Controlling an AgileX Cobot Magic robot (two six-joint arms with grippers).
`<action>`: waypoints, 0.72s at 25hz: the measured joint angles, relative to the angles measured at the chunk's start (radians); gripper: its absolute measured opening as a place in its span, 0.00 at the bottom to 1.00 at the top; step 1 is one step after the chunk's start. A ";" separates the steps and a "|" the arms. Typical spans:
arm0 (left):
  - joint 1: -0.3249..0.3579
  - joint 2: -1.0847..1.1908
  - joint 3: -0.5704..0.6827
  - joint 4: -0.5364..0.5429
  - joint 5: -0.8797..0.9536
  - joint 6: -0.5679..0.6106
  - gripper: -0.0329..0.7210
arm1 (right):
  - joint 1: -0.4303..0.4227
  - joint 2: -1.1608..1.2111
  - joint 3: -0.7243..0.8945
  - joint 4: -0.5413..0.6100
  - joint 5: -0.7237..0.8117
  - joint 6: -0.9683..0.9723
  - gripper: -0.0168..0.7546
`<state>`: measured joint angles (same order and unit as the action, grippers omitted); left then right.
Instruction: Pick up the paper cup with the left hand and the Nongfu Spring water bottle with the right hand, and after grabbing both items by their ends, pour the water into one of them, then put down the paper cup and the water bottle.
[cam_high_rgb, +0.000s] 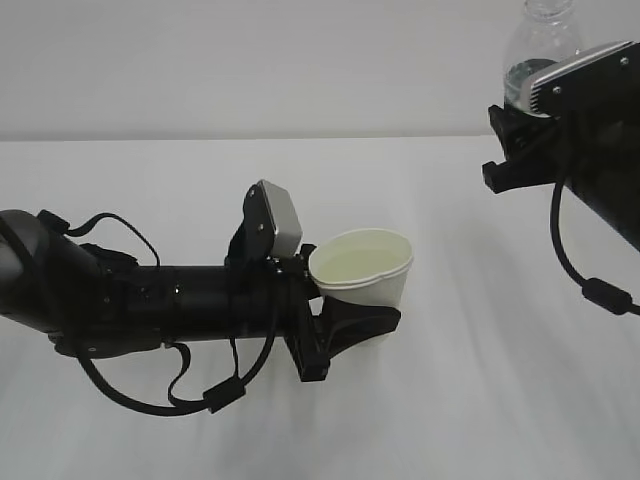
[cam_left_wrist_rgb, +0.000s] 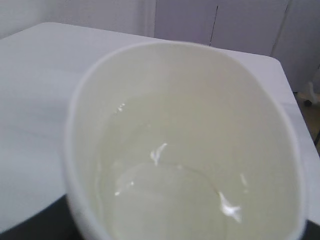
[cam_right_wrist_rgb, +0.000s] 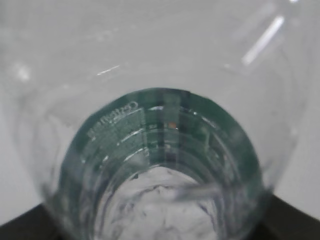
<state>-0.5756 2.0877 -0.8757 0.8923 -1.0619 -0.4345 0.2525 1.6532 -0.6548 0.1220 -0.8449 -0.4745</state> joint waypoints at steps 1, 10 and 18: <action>0.000 0.000 0.000 -0.005 -0.002 0.000 0.59 | 0.000 0.000 0.000 0.006 0.000 0.007 0.61; 0.000 0.000 0.000 -0.014 -0.015 0.002 0.59 | 0.000 0.000 0.000 0.078 0.028 0.073 0.61; 0.000 0.000 0.000 -0.018 -0.015 0.006 0.59 | 0.000 0.073 0.000 0.090 0.030 0.101 0.61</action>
<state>-0.5756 2.0877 -0.8757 0.8738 -1.0764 -0.4288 0.2525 1.7265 -0.6548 0.2118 -0.8144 -0.3735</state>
